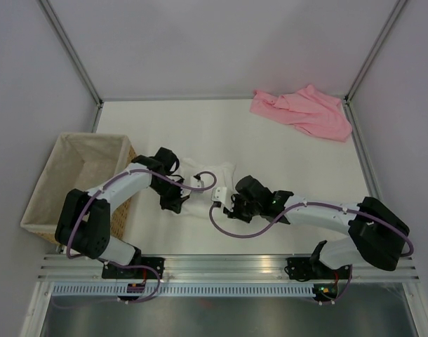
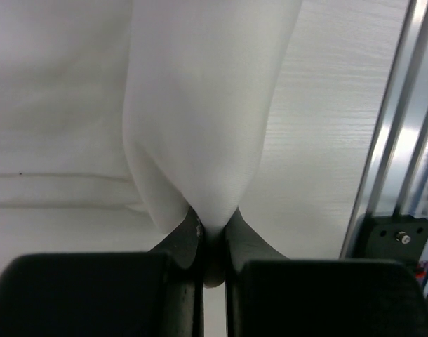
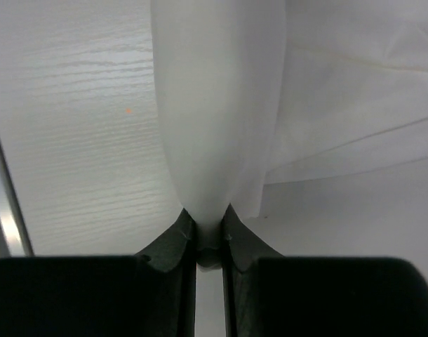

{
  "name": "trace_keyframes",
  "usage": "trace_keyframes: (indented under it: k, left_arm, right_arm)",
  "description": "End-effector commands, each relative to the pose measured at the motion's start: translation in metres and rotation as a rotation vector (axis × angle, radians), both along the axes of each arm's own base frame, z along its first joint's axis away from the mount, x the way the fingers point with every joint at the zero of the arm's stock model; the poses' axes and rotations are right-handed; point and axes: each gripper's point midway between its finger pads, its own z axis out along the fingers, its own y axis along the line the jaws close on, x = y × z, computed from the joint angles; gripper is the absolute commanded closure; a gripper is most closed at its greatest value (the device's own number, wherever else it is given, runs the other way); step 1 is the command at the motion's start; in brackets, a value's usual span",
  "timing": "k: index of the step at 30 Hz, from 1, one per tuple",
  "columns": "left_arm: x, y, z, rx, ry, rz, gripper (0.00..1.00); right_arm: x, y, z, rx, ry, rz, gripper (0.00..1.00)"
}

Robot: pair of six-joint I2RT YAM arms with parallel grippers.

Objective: Roll the t-shirts
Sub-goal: Roll the tshirt

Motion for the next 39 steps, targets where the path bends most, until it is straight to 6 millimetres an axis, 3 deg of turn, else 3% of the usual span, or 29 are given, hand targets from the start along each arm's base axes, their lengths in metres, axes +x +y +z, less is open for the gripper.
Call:
trace_keyframes:
  k: [1,4,5,7,10,13,16,21,24,25,26,27,29,30,36,37,38,39]
  left_arm:
    - [-0.034,-0.004,0.029,-0.088,0.077,0.004,0.98]
    - [-0.042,-0.001,0.031,-0.081,0.103,-0.012,0.96]
    - [-0.041,0.001,0.029,-0.072,0.112,-0.009,0.96]
    - [-0.032,0.005,0.024,-0.073,0.148,0.028,0.96]
    - [-0.016,0.012,0.021,-0.071,0.185,0.064,0.95]
    - [-0.001,0.019,0.01,-0.045,0.216,0.084,0.9]
    - [0.012,0.02,0.003,-0.038,0.205,0.118,0.83]
    - [0.017,0.017,0.007,-0.063,0.23,0.171,0.62]
    - [0.019,0.012,0.013,-0.088,0.239,0.197,0.59]
    - [0.019,0.012,0.014,-0.093,0.24,0.2,0.6]
    - [0.018,0.011,0.013,-0.094,0.247,0.202,0.63]
    - [0.017,0.012,0.012,-0.091,0.251,0.204,0.76]
    - [0.014,0.014,0.009,-0.079,0.259,0.206,0.93]
    - [0.013,0.015,0.008,-0.073,0.26,0.209,0.97]
    - [0.01,0.008,0.011,-0.098,0.307,0.254,0.98]
    - [0.01,0.007,0.011,-0.103,0.316,0.263,0.98]
    - [0.01,0.005,0.012,-0.113,0.32,0.265,0.98]
    - [0.01,0.005,0.011,-0.113,0.326,0.271,0.98]
  right_arm:
    - [-0.028,0.014,0.032,0.102,0.131,0.047,0.96]
    - [-0.051,0.02,0.039,0.16,0.286,0.108,0.98]
    - [-0.056,0.019,0.033,0.153,0.348,0.117,0.98]
    - [-0.056,0.014,0.032,0.198,0.457,0.114,0.99]
    - [-0.032,0.008,0.028,0.246,0.581,0.034,0.99]
    - [-0.009,0.005,0.03,0.266,0.59,0.001,0.97]
    - [-0.008,0.009,0.024,0.251,0.659,0.021,0.94]
    - [-0.001,0.002,0.001,0.204,0.755,-0.055,0.9]
    - [0.011,0.002,0.0,0.201,0.746,-0.089,0.75]
    - [0.014,0.003,0.0,0.203,0.733,-0.097,0.63]
    - [0.016,0.002,0.0,0.202,0.728,-0.106,0.6]
    - [0.016,0.001,0.001,0.202,0.726,-0.11,0.57]
    - [0.015,-0.002,0.007,0.205,0.708,-0.116,0.48]
    - [0.014,-0.004,0.009,0.204,0.698,-0.125,0.45]
    - [0.015,-0.016,0.028,0.252,0.647,-0.289,0.42]
    - [0.02,-0.011,0.04,0.31,0.647,-0.333,0.42]
    - [0.015,-0.015,0.032,0.317,0.677,-0.394,0.39]
    - [0.024,-0.01,0.035,0.368,0.651,-0.421,0.37]
